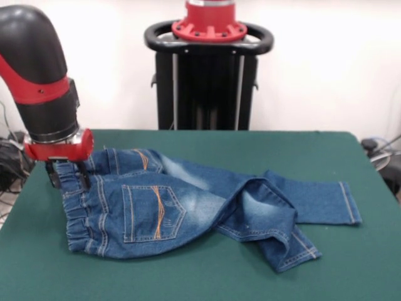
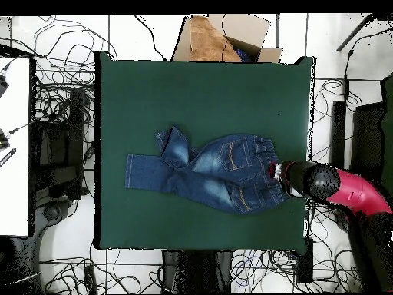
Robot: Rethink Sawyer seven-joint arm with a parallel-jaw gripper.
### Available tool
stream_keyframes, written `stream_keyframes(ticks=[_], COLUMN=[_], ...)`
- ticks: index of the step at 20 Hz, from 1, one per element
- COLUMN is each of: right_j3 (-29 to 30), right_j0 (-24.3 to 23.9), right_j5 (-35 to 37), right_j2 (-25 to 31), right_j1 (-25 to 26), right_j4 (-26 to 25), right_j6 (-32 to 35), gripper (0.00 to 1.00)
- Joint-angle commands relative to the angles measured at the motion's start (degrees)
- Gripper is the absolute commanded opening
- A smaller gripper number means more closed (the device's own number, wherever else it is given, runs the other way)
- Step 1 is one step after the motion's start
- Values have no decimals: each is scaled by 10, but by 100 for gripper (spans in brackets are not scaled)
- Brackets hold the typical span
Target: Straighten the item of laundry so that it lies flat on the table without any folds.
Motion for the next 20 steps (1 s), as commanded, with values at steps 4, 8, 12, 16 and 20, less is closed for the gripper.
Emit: stream_keyframes(ticks=[4,8,12,16,20], right_j3=[-49,-73,-80,-85,-79], right_j0=[49,64,74,81,63], right_j5=[42,40,42,44,42], right_j2=[-16,-30,-40,-42,-26], right_j1=[29,35,17,8,30], right_j4=[-70,-105,-137,-158,-135], right_j6=[-75,-77,-82,-83,-67], gripper=[100,100,100,100,100])
